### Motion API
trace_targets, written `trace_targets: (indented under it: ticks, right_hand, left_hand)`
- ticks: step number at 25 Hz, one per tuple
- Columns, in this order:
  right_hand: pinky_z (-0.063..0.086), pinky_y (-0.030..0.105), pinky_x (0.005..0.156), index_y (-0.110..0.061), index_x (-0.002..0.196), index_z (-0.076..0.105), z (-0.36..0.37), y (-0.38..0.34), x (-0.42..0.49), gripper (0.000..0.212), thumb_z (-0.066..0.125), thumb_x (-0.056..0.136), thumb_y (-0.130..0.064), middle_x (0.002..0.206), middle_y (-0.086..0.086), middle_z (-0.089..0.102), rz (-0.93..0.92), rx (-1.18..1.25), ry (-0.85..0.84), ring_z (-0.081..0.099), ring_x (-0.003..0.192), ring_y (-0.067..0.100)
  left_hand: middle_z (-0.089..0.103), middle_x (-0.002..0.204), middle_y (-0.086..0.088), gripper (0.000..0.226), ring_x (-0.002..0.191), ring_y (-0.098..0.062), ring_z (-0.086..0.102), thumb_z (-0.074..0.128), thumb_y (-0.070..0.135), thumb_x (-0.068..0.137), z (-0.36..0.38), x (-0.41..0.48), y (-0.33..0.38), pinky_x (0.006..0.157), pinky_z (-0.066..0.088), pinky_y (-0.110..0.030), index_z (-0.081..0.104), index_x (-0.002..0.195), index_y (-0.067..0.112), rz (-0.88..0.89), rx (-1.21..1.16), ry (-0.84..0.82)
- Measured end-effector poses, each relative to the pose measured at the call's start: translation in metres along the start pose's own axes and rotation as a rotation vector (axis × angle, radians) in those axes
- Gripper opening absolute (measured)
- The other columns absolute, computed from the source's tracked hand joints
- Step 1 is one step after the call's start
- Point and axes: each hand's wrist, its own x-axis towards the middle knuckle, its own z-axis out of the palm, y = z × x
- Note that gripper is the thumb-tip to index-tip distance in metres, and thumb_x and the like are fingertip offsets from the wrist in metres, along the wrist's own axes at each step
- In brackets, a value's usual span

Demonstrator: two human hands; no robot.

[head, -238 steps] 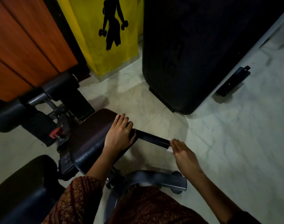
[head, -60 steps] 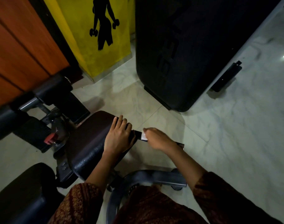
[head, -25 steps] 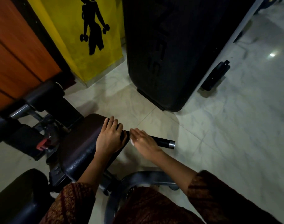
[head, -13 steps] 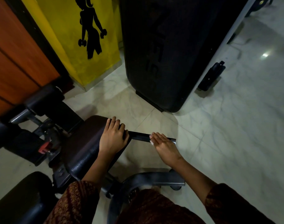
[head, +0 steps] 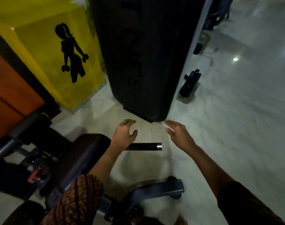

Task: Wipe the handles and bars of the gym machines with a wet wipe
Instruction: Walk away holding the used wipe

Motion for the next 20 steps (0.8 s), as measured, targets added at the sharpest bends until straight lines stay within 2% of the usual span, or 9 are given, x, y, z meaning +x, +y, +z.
trace_targets:
  ticks: [3,6,8,11,15,20]
  right_hand:
    - [0.038,0.028,0.104,0.000,0.124,0.056,-0.057,-0.003,0.025,0.034,0.055,0.091,-0.005,0.127,0.018,0.057,0.009,0.041,0.057,0.054,0.118,0.028]
    - [0.036,0.021,0.096,0.001,0.122,0.058,-0.148,0.009,0.032,0.031,0.055,0.092,-0.008,0.123,0.018,0.060,0.068,0.041,0.168,0.056,0.116,0.026]
    - [0.035,0.018,0.092,-0.001,0.121,0.059,-0.210,0.031,0.024,0.031,0.056,0.092,-0.010,0.123,0.017,0.060,0.114,0.010,0.243,0.055,0.117,0.026]
    - [0.033,0.023,0.097,-0.004,0.123,0.059,-0.293,0.073,-0.005,0.034,0.057,0.091,-0.014,0.126,0.014,0.059,0.187,-0.045,0.341,0.050,0.123,0.026]
    - [0.034,0.021,0.097,-0.007,0.125,0.057,-0.392,0.131,-0.064,0.037,0.058,0.090,-0.018,0.127,0.012,0.058,0.222,-0.090,0.456,0.050,0.122,0.024]
    - [0.036,0.024,0.099,-0.006,0.125,0.057,-0.469,0.192,-0.100,0.037,0.059,0.089,-0.016,0.129,0.011,0.057,0.248,-0.113,0.524,0.050,0.122,0.023]
  left_hand:
    - [0.057,0.126,-0.014,0.047,0.114,-0.027,0.055,0.067,0.014,0.082,0.002,0.050,0.071,0.092,0.035,-0.017,0.054,0.126,0.006,0.122,-0.128,-0.039]
    - [0.058,0.126,-0.013,0.046,0.110,-0.025,0.058,0.067,0.014,0.083,0.002,0.091,0.167,0.084,0.035,-0.010,0.053,0.127,0.006,0.189,-0.243,-0.053]
    - [0.059,0.124,-0.012,0.046,0.109,-0.024,0.058,0.067,0.013,0.083,0.008,0.108,0.236,0.082,0.037,-0.013,0.054,0.126,0.006,0.249,-0.285,-0.063]
    - [0.061,0.120,-0.013,0.044,0.106,-0.024,0.059,0.067,0.014,0.082,0.027,0.120,0.332,0.079,0.039,-0.017,0.055,0.124,0.005,0.324,-0.319,-0.041]
    - [0.058,0.124,-0.011,0.043,0.107,-0.025,0.058,0.067,0.015,0.083,0.074,0.112,0.456,0.078,0.042,-0.022,0.055,0.123,0.006,0.481,-0.360,-0.087]
    - [0.056,0.127,-0.007,0.044,0.107,-0.021,0.057,0.068,0.020,0.082,0.134,0.110,0.552,0.081,0.044,-0.022,0.055,0.124,0.011,0.544,-0.385,-0.179]
